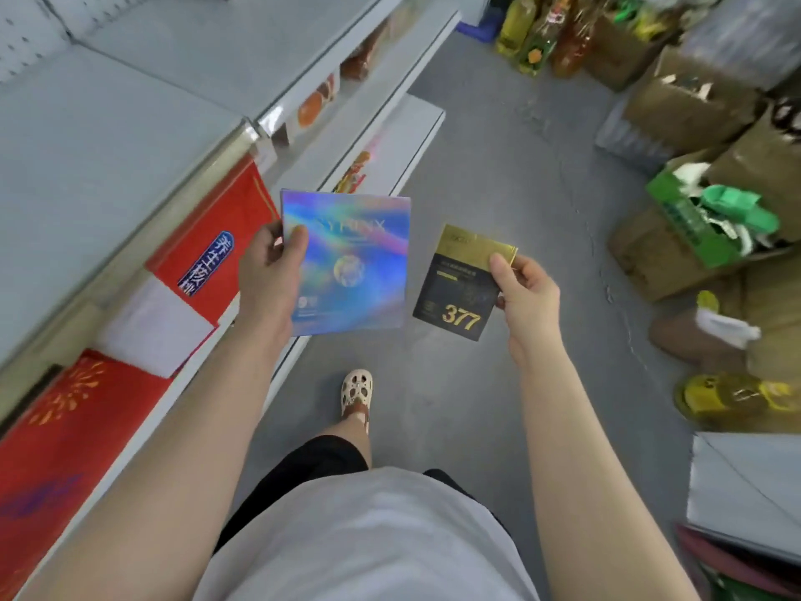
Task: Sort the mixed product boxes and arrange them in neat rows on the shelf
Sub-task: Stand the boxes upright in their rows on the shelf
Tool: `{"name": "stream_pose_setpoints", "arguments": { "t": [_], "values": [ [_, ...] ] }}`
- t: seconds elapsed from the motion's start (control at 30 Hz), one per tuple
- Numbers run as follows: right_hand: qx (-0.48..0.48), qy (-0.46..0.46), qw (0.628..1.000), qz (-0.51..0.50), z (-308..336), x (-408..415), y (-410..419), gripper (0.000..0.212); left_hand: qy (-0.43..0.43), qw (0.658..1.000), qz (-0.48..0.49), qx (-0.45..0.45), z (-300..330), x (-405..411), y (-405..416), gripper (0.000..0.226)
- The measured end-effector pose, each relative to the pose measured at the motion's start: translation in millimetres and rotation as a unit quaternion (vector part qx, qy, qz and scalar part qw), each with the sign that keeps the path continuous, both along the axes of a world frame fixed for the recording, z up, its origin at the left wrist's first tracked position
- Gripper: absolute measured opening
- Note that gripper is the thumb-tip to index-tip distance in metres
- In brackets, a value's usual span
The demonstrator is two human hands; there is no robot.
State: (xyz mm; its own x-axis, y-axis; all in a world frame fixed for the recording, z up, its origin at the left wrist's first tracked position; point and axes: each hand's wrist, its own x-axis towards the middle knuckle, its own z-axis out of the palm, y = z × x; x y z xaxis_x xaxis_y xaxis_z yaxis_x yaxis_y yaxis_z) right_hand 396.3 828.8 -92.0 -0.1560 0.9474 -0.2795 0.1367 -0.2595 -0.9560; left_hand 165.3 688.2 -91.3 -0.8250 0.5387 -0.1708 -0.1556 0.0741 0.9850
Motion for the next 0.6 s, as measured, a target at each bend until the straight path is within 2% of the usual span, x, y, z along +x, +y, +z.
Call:
{"name": "stream_pose_setpoints", "arguments": {
  "t": [0.3,0.43,0.6],
  "values": [
    [0.030,-0.032,0.998,-0.046,18,-62,149,0.019,-0.017,0.998,-0.059,0.000,1,-72,180,0.016],
    [0.034,-0.024,0.997,-0.059,21,-88,208,0.013,-0.016,0.997,-0.078,0.003,6,-95,250,0.017],
    [0.035,-0.035,0.998,-0.046,14,-115,295,0.016,-0.013,0.997,-0.080,-0.007,4,-120,334,0.023]
  ]
}}
